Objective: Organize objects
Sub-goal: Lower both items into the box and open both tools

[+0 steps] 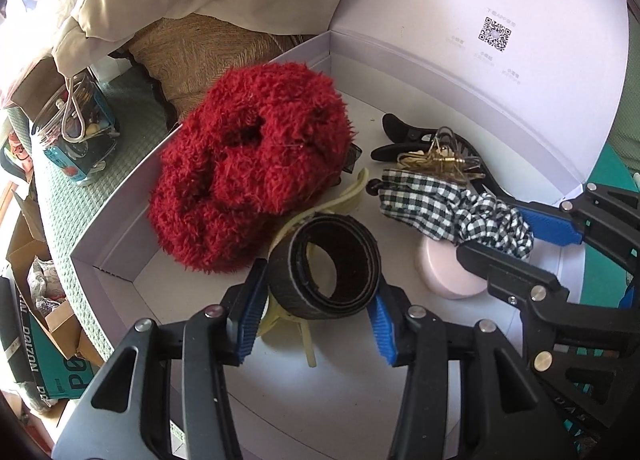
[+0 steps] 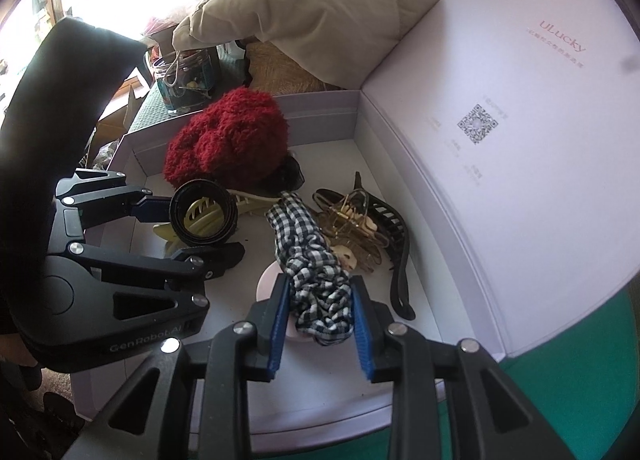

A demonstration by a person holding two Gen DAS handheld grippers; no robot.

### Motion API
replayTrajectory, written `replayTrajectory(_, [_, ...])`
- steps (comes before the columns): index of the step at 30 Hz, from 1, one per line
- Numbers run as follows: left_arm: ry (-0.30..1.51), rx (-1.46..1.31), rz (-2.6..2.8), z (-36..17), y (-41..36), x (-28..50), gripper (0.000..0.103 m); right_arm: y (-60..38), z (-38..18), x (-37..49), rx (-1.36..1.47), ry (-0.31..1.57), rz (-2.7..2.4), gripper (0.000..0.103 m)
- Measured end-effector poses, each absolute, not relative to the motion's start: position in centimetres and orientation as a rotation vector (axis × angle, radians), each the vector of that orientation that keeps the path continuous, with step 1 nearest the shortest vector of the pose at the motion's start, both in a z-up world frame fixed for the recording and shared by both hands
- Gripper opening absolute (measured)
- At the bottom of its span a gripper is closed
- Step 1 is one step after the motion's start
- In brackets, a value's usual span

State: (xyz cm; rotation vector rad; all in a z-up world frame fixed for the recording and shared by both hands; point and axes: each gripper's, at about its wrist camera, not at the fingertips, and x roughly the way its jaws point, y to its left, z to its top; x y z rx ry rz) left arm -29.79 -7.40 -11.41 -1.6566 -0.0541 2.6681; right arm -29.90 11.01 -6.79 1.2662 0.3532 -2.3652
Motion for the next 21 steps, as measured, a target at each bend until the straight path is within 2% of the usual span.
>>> replayTrajectory(4, [-0.057,-1.678,2.648,-11.4,-7.4,-29.9,0.046,11.1,-6.7,-30.3,1.291,0.355,-2.364,0.037])
replayTrajectory(10, [-0.131,-1.693,2.619,-10.8,-7.6,-29.9,0.051,11.2,-6.6,-30.6,1.344,0.378,-2.375,0.043])
replayTrajectory(17, [-0.126,-1.662,2.670,-9.1,-7.9,-29.4,0.063,11.7,-5.6,-30.3,1.337,0.383,-2.392,0.044])
replayTrajectory(21, [-0.137,-1.646,2.695,-8.3,-8.6,-28.5,0.064,11.6,-4.6,-30.8,1.324,0.384,-2.395,0.047])
